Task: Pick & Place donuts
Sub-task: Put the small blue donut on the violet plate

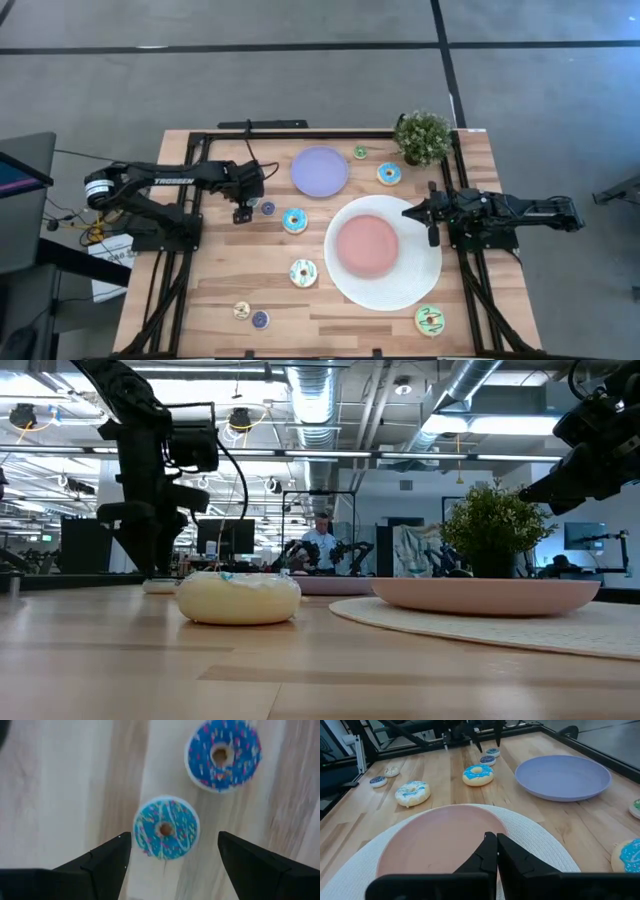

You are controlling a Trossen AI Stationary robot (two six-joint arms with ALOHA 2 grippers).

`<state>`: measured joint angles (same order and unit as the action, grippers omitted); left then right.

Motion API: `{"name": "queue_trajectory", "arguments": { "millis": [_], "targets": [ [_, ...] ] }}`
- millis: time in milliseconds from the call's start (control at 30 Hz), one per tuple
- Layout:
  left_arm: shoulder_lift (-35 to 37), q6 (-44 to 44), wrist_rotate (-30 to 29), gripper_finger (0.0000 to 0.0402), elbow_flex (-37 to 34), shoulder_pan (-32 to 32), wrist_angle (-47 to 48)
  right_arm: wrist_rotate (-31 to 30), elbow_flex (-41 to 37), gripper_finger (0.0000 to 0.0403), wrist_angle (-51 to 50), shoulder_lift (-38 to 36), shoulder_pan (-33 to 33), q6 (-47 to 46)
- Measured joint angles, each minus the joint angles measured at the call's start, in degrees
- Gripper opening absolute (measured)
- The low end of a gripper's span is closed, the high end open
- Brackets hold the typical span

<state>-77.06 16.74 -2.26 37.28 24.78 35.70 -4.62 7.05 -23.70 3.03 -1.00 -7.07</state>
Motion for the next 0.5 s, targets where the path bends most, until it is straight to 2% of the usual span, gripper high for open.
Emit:
{"name": "queue_trajectory", "arguments": {
  "millis": [267,500],
  "targets": [
    [-6.2,0.6,-0.4,0.0291,0.3,0.2,-2.0,0.0,0.0,0.0001,0.0,0.0,0.0,0.0],
    [-5.9,0.6,-0.6,0.0291,1.2,0.4,-1.9,0.0,0.0,0.0001,0.0,0.0,0.0,0.0]
  ]
}}
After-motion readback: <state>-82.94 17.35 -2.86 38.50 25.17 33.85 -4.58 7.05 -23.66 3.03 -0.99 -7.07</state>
